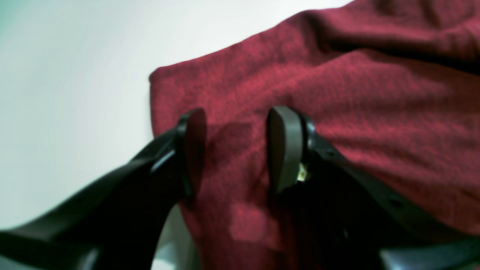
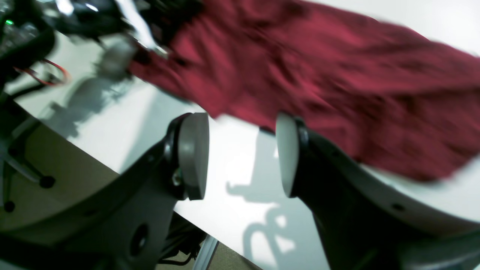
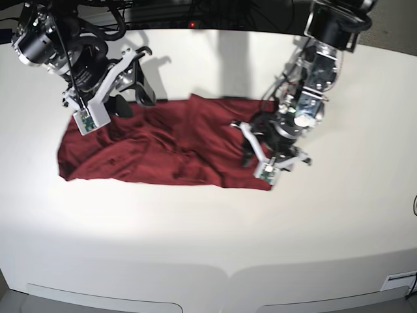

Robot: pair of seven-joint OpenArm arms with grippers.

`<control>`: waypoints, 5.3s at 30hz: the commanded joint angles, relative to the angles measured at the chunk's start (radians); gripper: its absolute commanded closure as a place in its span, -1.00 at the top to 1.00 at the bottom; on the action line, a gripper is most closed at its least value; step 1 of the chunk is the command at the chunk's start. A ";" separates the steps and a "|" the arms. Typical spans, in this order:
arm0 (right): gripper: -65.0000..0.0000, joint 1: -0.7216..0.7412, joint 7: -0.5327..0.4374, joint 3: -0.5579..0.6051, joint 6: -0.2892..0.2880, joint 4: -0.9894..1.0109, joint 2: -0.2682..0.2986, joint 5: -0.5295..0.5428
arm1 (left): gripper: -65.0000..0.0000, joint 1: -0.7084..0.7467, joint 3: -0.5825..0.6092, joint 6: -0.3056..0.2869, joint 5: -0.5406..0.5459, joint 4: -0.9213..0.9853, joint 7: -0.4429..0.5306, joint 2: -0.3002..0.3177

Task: Fold the T-shirt properly
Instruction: 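Move the right gripper to the strip's other end and grasp it, then lift the grasped end with the right gripper and fold it toward the left gripper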

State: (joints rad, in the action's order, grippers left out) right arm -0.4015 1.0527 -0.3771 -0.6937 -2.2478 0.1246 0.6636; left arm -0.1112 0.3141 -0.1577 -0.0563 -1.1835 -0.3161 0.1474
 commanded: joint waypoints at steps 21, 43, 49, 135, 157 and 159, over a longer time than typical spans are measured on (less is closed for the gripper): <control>0.35 0.336 -0.189 -0.002 -0.004 0.383 0.003 -0.142 | -0.17 0.020 -0.006 0.064 -0.022 0.025 -0.192 0.067; 0.35 0.717 -0.238 -0.003 0.018 1.026 0.156 -0.325 | -0.17 0.019 -0.006 0.064 -0.022 0.024 -0.207 0.066; 0.34 0.721 -0.312 -0.003 0.131 1.038 0.174 -0.357 | -0.17 0.019 -0.006 0.064 -0.021 0.024 -0.207 0.066; -1.00 0.983 0.087 0.561 -0.004 1.207 -0.282 0.070 | -0.17 0.043 -0.006 0.220 0.001 -0.510 -0.731 0.318; -1.00 0.980 -0.043 0.949 -0.004 1.207 -0.282 0.167 | -0.17 0.109 -0.006 0.210 -0.006 -0.510 -0.655 0.316; -1.00 0.980 -0.056 0.949 -0.004 1.207 -0.282 0.216 | -0.17 0.109 -0.006 0.210 -0.006 -0.510 -0.656 0.316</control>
State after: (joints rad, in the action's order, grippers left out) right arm 0.5457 1.0203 0.5762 -0.6895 -1.0237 -0.1440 0.8516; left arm 0.0120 0.3149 0.0456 -0.0509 -1.6756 -0.9794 0.4515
